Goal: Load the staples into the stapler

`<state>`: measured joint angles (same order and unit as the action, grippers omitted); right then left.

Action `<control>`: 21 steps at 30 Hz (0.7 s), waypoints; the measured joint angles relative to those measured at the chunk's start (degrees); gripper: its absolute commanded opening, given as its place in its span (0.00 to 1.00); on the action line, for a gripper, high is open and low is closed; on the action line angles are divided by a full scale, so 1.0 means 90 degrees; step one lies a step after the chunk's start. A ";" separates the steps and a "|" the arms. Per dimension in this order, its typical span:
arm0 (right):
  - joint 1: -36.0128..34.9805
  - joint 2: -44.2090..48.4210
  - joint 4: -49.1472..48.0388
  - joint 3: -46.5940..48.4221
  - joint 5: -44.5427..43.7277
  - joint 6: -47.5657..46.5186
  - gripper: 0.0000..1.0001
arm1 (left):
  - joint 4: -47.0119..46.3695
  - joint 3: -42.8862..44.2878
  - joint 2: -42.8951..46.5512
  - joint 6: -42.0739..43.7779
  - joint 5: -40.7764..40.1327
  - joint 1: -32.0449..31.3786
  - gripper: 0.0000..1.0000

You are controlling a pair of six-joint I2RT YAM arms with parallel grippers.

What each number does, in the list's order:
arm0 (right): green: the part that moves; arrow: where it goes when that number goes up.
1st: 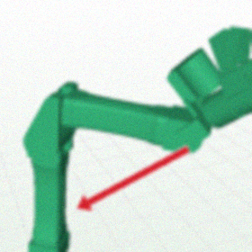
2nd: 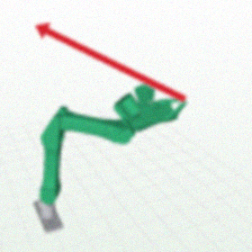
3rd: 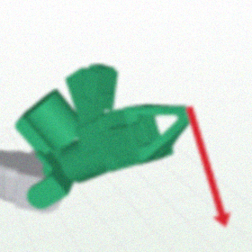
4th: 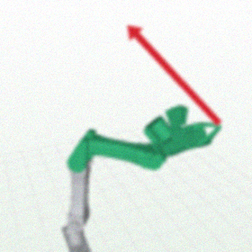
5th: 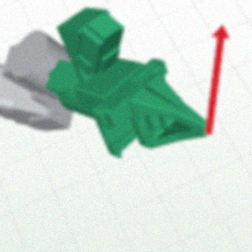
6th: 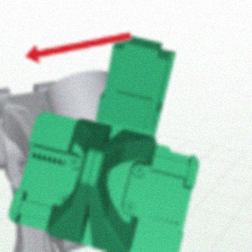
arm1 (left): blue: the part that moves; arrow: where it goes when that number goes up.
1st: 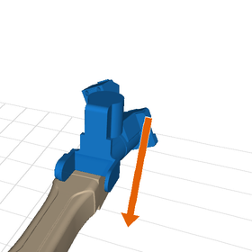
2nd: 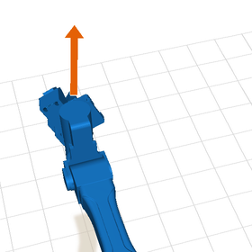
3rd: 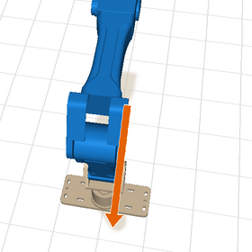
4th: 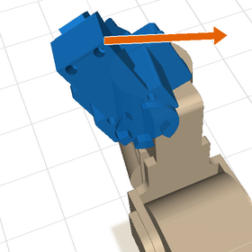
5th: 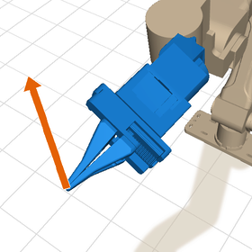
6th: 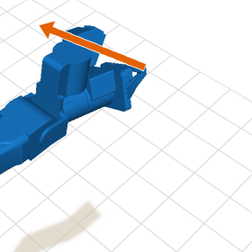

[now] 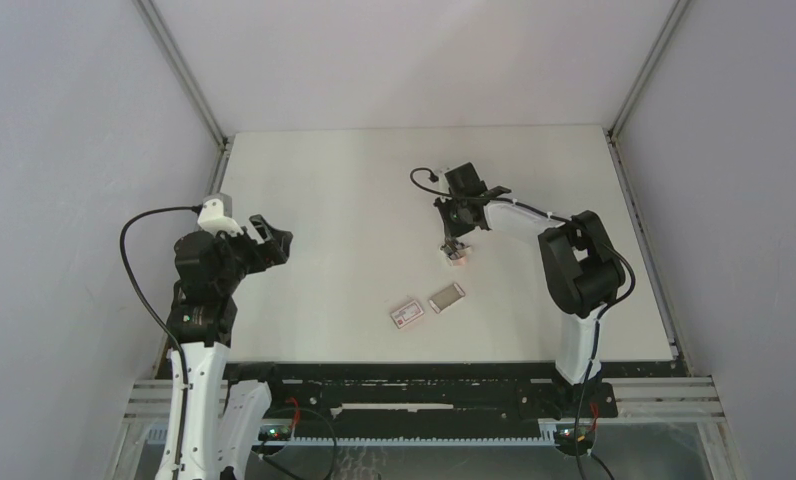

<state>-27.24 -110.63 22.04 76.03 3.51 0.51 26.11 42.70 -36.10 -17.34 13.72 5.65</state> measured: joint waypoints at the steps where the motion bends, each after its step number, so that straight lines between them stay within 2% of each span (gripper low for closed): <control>1: -0.0002 0.0000 0.0000 0.0000 0.0005 -0.0019 0.09 | 0.0000 0.0000 0.0000 0.0002 0.0000 0.0000 0.87; 21: 0.0000 -0.0002 0.0000 0.0000 0.0053 -0.0189 0.09 | 0.0002 0.0000 0.0000 0.0000 0.0000 0.0000 0.87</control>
<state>-27.24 -110.65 22.04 76.03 3.99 -1.19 26.13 42.70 -36.10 -17.34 13.72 5.65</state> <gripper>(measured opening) 0.119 0.870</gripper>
